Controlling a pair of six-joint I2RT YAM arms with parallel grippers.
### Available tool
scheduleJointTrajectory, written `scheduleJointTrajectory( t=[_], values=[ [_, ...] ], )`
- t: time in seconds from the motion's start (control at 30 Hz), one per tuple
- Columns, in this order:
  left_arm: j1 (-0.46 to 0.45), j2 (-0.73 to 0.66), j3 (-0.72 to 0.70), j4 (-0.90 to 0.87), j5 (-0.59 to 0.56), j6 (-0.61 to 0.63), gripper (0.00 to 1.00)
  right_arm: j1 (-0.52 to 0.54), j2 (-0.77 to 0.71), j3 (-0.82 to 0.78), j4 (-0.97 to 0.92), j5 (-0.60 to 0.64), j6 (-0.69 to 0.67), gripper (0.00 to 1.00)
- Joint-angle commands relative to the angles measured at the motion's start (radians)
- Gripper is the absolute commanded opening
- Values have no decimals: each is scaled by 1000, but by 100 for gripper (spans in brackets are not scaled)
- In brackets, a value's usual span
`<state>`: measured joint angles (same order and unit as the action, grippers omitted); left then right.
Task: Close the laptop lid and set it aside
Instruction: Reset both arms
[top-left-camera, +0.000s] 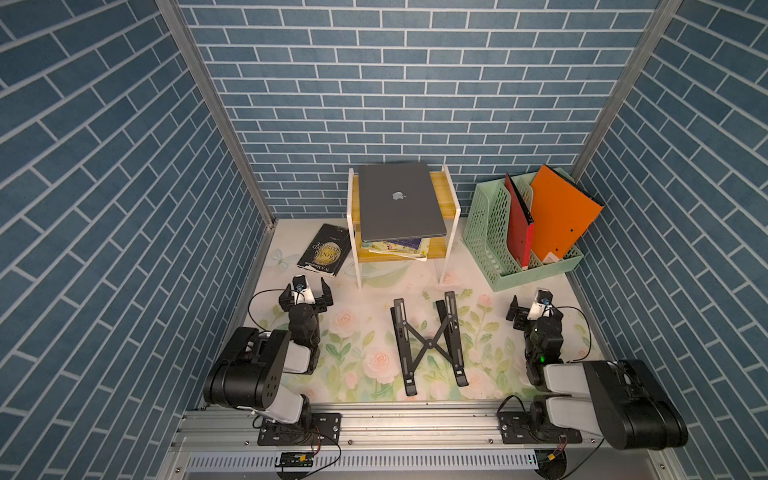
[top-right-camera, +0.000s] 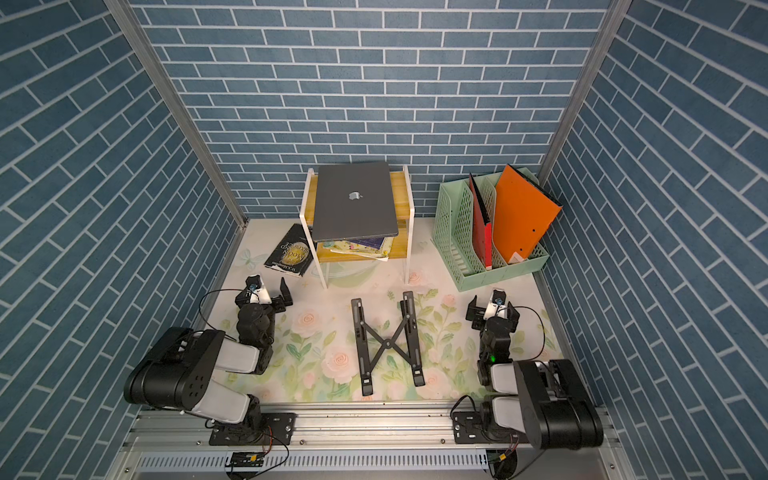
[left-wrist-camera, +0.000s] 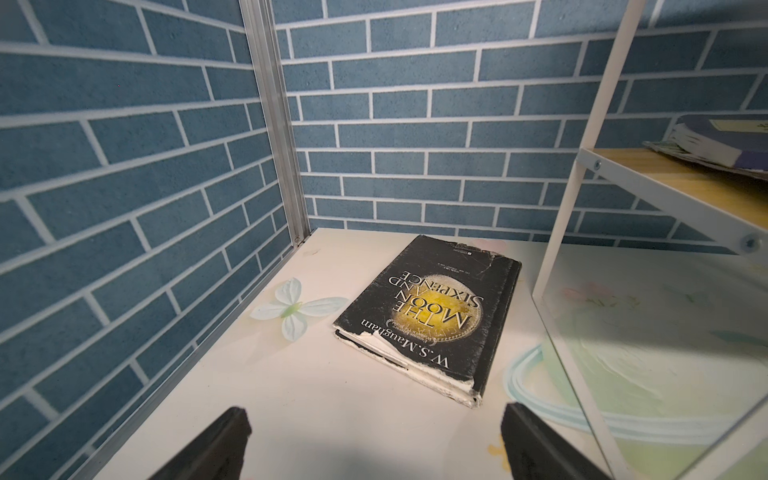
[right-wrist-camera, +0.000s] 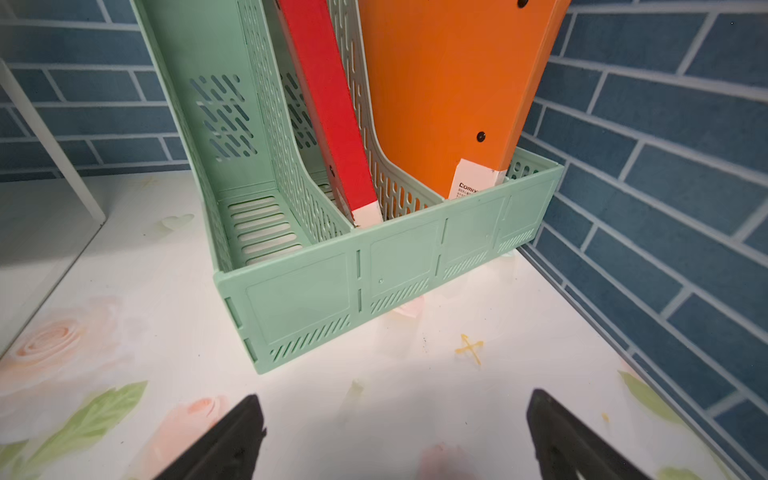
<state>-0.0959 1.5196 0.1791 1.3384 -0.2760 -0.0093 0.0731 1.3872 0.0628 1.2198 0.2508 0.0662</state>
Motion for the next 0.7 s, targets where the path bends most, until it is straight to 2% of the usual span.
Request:
scheduleJointTrajectory(
  t=[0.0, 0.07, 0.43, 0.67],
  values=[
    [7, -4, 1, 10, 6, -4, 100, -42, 153, 66, 258, -105, -42, 100],
    [7, -4, 1, 10, 6, -5, 100, -40, 143, 115, 118, -134, -54, 100],
    [6, -3, 3, 9, 7, -5, 100, -36, 135, 114, 134, -134, -60, 100],
    [6, -3, 2, 8, 7, -5, 100, -39, 132, -13, 365, -43, -20, 100]
  ],
)
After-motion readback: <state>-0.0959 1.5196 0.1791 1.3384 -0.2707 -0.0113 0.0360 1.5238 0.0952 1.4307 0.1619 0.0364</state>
